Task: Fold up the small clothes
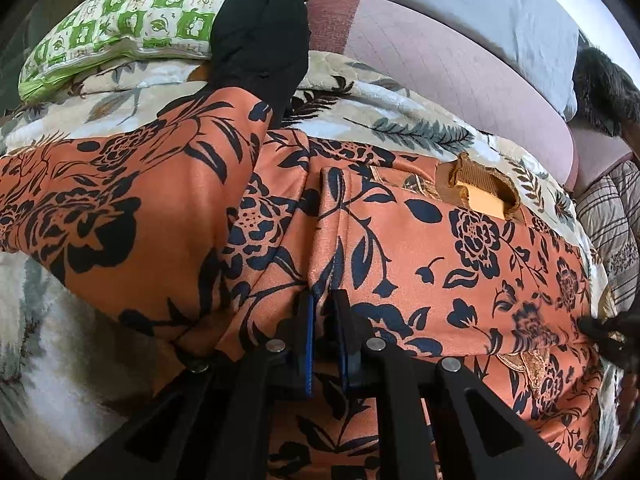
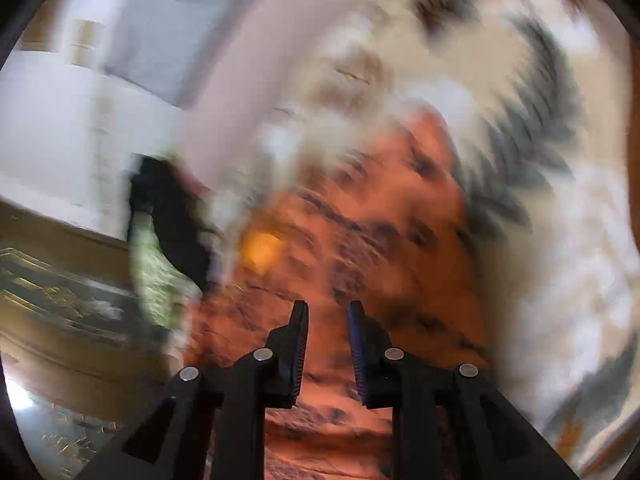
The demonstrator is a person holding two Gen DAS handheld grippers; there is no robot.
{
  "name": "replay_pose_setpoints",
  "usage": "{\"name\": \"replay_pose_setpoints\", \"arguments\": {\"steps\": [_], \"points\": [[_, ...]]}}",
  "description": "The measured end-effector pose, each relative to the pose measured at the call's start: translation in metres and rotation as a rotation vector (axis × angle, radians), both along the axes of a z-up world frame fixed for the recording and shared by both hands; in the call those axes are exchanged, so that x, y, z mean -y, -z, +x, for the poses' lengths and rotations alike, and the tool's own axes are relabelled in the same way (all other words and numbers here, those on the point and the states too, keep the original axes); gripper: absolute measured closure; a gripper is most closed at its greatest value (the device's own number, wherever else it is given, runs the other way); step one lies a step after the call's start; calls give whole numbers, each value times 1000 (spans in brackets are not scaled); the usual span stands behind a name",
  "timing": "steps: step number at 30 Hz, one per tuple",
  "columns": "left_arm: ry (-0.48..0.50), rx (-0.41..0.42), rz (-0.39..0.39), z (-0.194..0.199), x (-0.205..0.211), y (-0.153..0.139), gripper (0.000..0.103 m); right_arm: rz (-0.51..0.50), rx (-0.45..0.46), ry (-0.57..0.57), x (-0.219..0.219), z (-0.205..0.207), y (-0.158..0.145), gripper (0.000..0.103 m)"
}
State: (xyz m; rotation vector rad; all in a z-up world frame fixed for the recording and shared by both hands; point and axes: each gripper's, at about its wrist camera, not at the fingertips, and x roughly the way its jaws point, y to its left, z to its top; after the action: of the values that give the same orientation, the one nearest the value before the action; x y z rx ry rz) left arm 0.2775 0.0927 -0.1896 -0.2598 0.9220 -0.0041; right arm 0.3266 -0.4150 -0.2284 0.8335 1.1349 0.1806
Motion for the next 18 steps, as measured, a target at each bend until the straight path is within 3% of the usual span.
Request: {"name": "replay_pose_setpoints", "arguments": {"steps": [1,2,3,7,9,10,11,13,16,17,18], "points": [[7,1,5,0,0,0,92,74,-14,63,13,-6,9,103],[14,2,8,0,0,0,92,90,11,110,18,-15,2,103],[16,5,7,0,1,1,92,39,45,100,13,-17,-12,95],[10,8,13,0,2,1,92,45,179,-27,-10,-7,-41,95],[13,4,0,1,1,0,92,-71,19,60,2,4,-7,95],[17,-1,-9,1,-1,0,92,33,-21,121,15,2,11,103],[22,-4,-15,2,-2,0,92,128,5,187,27,-9,14,103],[35,-6,-10,3,-2,0,91,-12,58,205,24,-24,-14,97],[26,-12,-4,3,1,-2,89,13,172,114,13,-22,-35,91],[26,-21,-8,3,1,-3,88,-25,152,97,13,-19,-31,86],[32,-41,-15,3,1,-7,83,-90,52,96,14,-11,-13,79]]}}
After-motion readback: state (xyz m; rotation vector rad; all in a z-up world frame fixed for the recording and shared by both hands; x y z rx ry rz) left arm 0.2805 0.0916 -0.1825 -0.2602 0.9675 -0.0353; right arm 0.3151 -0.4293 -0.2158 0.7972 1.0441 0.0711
